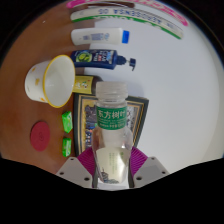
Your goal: Pour water
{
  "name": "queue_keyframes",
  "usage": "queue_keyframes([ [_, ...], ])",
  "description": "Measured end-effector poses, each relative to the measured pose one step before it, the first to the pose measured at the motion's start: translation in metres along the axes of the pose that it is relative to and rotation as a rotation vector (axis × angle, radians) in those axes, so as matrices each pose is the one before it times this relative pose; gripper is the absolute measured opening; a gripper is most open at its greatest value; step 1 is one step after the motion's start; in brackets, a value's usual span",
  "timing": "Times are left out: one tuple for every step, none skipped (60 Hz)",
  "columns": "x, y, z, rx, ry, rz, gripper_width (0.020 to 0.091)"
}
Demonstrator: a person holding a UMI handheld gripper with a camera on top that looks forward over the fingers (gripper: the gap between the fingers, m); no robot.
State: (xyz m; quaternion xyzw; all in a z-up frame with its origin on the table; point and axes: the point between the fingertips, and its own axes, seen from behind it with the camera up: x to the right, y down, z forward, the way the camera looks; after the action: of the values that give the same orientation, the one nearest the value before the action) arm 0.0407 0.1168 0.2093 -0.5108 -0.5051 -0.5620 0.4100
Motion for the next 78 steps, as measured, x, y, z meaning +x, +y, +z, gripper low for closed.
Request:
queue_keyframes([
  [0.00066,-0.00323,0.00095,0.00229,0.00789,-0.0390,0.0406],
  [0.00050,-0.00294,0.00098,0.00203,0.00753,-0.0346,0.0407],
  [0.00030,-0.00299,0.00088,0.00216,0.00581,-0.0295,0.0407],
  [-0.00013,-0.00270,0.00080,0.00203,0.00450,-0.0261,0.0409],
  [-0.00019,-0.00241,0.00113,0.00139,0.00217,-0.0253,0.0407],
  [-0.00041,-0.00208,0.00110,0.00062,0.00138,-0.0252,0.0404],
  [-0.00047,-0.00170,0.00079,-0.00032,0.00118,-0.0241,0.0404],
  [-0.00173,-0.00064,0.00215,0.00514,0.00201,-0.0190,0.0404],
  [-0.00033,-0.00146,0.00070,-0.00280,-0.00284,-0.0228,0.0403],
  [-0.00077,-0.00230,0.00049,0.00054,-0.00250,-0.0193,0.0404],
  [-0.00089,-0.00269,0.00052,0.00418,-0.00213,-0.0162,0.0405],
  [-0.00071,-0.00222,0.00028,0.00365,-0.00187,-0.0162,0.0405],
  [-0.00058,-0.00179,0.00009,0.00191,-0.00133,-0.0179,0.0406],
  [-0.00033,-0.00170,0.00002,0.00231,-0.00006,-0.0182,0.0410],
  [-0.00058,-0.00154,0.00026,0.00883,0.00290,-0.0135,0.0410],
  [0.00053,-0.00268,-0.00027,0.00759,0.00287,-0.0143,0.0407],
  [-0.00006,-0.00269,0.00030,0.00893,0.00161,-0.0143,0.0406],
  [0.00047,-0.00162,-0.00014,0.00497,0.00261,-0.0149,0.0407],
  [0.00029,-0.00142,-0.00013,0.00431,0.00275,-0.0121,0.0408],
  [-0.00016,-0.00162,-0.00013,0.00565,0.00082,-0.0073,0.0405],
  [-0.00052,-0.00140,0.00003,0.00554,-0.00149,-0.0023,0.0407],
  [-0.00075,-0.00045,0.00003,0.00222,-0.00317,0.0006,0.0405],
  [-0.00096,0.00039,0.00001,-0.00127,-0.00369,0.0029,0.0405],
  [-0.00100,0.00075,0.00005,-0.00223,-0.00384,0.0052,0.0406],
  [-0.00091,0.00046,0.00041,-0.00025,-0.00247,0.0080,0.0406],
  [-0.00089,0.00107,0.00011,-0.00268,-0.00397,0.0101,0.0406],
  [-0.00079,0.00170,0.00009,-0.00375,-0.00504,0.0111,0.0406],
  [-0.00064,0.00168,0.00037,-0.00370,-0.00405,0.0124,0.0409],
  [-0.00013,0.00172,0.00020,-0.00227,-0.00334,0.0149,0.0409],
  [-0.00007,0.00141,0.00014,-0.00047,-0.00285,0.0175,0.0407],
  [0.00003,0.00128,-0.00011,0.00057,-0.00165,0.0209,0.0406],
  [0.00025,0.00093,0.00003,0.00321,-0.00367,0.0227,0.0406],
  [0.00070,0.00085,-0.00013,0.00415,-0.00306,0.0259,0.0408],
  [0.00115,0.00103,-0.00047,0.00403,-0.00206,0.0291,0.0407],
  [0.00120,0.00091,-0.00047,0.00373,-0.00291,0.0332,0.0407],
  [0.00117,0.00122,-0.00078,0.00391,-0.00485,0.0369,0.0407],
  [0.00091,0.00106,-0.00106,0.00437,-0.00648,0.0400,0.0408],
  [0.00089,0.00110,-0.00057,0.00906,-0.01138,0.0462,0.0406],
  [0.00122,0.00120,-0.00111,0.00397,-0.00784,0.0490,0.0407],
  [0.00119,0.00099,-0.00132,0.00262,-0.00889,0.0536,0.0407],
  [0.00049,0.00091,-0.00128,0.00274,-0.01076,0.0574,0.0408],
  [-0.00006,0.00047,-0.00139,0.00313,-0.01375,0.0600,0.0405],
  [-0.00047,0.00031,-0.00150,0.00379,-0.01541,0.0613,0.0406],
  [0.00000,-0.00013,-0.00098,0.00168,-0.00964,0.0616,0.0405],
  [0.00184,0.00111,-0.00102,0.00443,-0.01060,0.0641,0.0406],
  [0.00105,0.00033,-0.00106,0.00213,-0.00740,0.0645,0.0406],
  [-0.00033,0.00047,-0.00133,0.00271,-0.01137,0.0637,0.0405],
  [-0.00158,-0.00037,-0.00096,0.00375,-0.01650,0.0625,0.0409],
  [-0.00229,-0.00059,-0.00077,0.00561,-0.01856,0.0624,0.0411],
  [-0.00197,-0.00074,-0.00030,0.00533,-0.01615,0.0626,0.0410],
  [-0.00126,-0.00028,-0.00023,0.00460,-0.01249,0.0623,0.0410],
  [-0.00289,-0.00028,0.00030,0.00243,-0.01099,0.0568,0.0411],
  [-0.00314,0.00062,-0.00001,0.00107,-0.01674,0.0571,0.0411],
  [-0.00152,0.00188,0.00073,0.00404,-0.02290,0.0562,0.0410],
  [-0.00308,0.00139,0.00070,0.00074,-0.01693,0.0569,0.0412],
  [-0.00216,0.00212,0.00087,-0.00218,-0.01380,0.0548,0.0411],
  [-0.00224,0.00253,0.00119,-0.00389,-0.01333,0.0523,0.0412],
  [-0.00314,0.00255,0.00107,-0.00275,-0.01666,0.0507,0.0410],
  [-0.00529,0.00187,0.00133,0.00017,-0.01293,0.0506,0.0412],
  [-0.00229,0.00300,0.00182,0.00237,-0.02058,0.0485,0.0411],
  [-0.00255,0.00255,0.00195,0.00052,-0.01663,0.0445,0.0411],
  [-0.00224,0.00355,0.00185,-0.00231,-0.01513,0.0409,0.0411],
  [-0.00174,0.00357,0.00239,-0.00178,-0.01386,0.0376,0.0412],
  [-0.00074,0.00338,0.00245,0.00012,-0.01113,0.0347,0.0412],
  [-0.00315,0.00302,0.00210,0.00138,0.00026,0.0330,0.0412],
  [0.00003,0.00418,0.00320,-0.00086,-0.00673,0.0276,0.0415],
  [-0.00019,0.00489,0.00197,-0.00227,-0.00848,0.0255,0.0415],
  [-0.00071,0.00450,0.00289,-0.00299,-0.01065,0.0250,0.0414],
  [-0.00039,0.00450,0.00269,-0.00259,-0.00951,0.0244,0.0415],
  [-0.00008,0.00457,0.00265,-0.00393,-0.00736,0.0217,0.0417],
  [0.00044,0.00466,0.00238,-0.00448,-0.00564,0.0198,0.0417],
  [0.00020,0.00426,0.00222,-0.00310,-0.00515,0.0184,0.0416],
  [-0.00009,0.00380,0.00202,-0.00121,-0.00634,0.0171,0.0416],
  [-0.00209,0.00377,0.00144,-0.00224,0.00084,0.0146,0.0417],
  [0.00023,0.00400,0.00119,-0.00243,-0.00418,0.0107,0.0416],
  [0.00096,0.00348,0.00195,-0.00171,-0.00204,0.0069,0.0415],
  [0.00118,0.00312,0.00181,-0.00079,-0.00054,0.0053,0.0418],
  [0.00109,0.00332,0.00160,-0.00148,0.00009,0.0042,0.0419],
])
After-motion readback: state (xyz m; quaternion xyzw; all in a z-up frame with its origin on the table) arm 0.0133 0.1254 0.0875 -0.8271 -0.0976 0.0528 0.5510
